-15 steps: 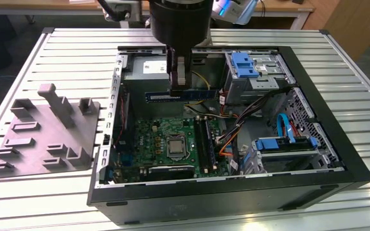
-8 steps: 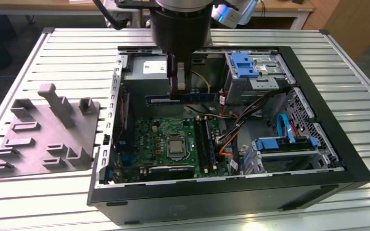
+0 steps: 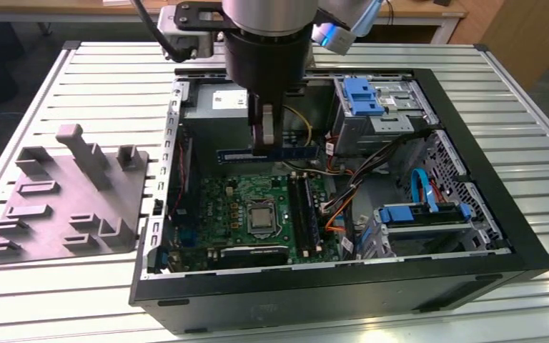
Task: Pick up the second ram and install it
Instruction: 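Pick up the second ram and move it above second insertion slot, then insert the second ram into the second slot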
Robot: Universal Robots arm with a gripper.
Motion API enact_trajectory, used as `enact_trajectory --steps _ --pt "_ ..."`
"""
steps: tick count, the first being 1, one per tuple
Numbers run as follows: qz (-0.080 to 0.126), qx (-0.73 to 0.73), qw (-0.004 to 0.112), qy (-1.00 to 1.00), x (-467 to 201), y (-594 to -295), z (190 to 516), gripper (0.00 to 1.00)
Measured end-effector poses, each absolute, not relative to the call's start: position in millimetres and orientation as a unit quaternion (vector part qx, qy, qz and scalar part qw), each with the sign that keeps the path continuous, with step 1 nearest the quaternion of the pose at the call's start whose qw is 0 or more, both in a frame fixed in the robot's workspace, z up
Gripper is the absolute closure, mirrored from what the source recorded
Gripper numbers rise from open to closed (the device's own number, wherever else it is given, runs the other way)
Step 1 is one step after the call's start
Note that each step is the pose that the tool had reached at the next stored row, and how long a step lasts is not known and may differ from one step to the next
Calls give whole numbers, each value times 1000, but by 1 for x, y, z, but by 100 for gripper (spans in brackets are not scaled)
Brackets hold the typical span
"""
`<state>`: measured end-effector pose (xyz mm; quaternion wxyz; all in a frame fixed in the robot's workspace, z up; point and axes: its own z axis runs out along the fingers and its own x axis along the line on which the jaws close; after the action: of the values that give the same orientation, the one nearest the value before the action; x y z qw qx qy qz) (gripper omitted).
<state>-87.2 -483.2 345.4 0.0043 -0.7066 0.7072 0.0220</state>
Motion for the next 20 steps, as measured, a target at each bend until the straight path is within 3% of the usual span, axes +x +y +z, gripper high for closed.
enact_trajectory --steps 20 --pt "22 -707 4 707 -87 -483 326 89"
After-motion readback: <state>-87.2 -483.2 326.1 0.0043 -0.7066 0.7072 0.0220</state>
